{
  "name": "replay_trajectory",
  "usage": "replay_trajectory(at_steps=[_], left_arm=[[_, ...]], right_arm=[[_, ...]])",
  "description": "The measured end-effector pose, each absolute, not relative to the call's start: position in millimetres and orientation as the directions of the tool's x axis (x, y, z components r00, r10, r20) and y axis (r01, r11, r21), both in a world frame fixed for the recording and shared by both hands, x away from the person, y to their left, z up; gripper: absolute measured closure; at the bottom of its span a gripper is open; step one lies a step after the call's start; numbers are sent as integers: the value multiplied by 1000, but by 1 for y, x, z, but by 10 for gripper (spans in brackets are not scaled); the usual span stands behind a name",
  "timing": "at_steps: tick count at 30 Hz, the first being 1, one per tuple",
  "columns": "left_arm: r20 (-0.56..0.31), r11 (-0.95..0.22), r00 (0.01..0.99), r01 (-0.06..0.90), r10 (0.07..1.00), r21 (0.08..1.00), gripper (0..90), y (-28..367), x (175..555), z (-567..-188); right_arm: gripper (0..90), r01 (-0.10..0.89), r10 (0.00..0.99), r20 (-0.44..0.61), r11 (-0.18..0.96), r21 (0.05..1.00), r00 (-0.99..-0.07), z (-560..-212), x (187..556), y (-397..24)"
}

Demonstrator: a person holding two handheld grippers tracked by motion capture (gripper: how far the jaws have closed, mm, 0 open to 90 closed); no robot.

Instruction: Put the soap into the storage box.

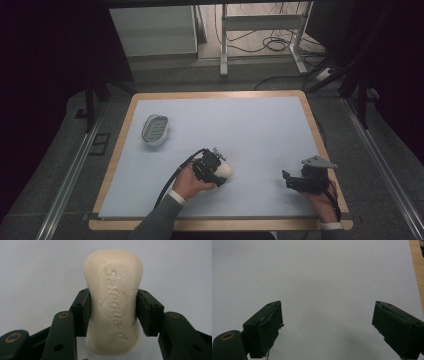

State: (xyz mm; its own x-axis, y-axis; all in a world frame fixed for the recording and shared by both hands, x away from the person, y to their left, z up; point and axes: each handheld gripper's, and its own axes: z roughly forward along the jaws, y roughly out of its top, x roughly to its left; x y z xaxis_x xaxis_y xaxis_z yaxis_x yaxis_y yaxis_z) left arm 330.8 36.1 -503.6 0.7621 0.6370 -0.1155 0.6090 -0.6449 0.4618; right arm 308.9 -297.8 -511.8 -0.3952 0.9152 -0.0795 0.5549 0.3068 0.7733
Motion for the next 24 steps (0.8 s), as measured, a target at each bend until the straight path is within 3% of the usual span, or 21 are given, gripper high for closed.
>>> replay_trajectory(at_steps=[11,24], left_arm=[[-114,-642,756,616,644,457,449,35,328,-508],[-111,-643,754,618,647,452,491,38,328,-508]], right_arm=[[95,553,916,-80,305,775,-393,-512,309,-299],[95,553,916,-83,307,775,-392,-512,309,-299]])
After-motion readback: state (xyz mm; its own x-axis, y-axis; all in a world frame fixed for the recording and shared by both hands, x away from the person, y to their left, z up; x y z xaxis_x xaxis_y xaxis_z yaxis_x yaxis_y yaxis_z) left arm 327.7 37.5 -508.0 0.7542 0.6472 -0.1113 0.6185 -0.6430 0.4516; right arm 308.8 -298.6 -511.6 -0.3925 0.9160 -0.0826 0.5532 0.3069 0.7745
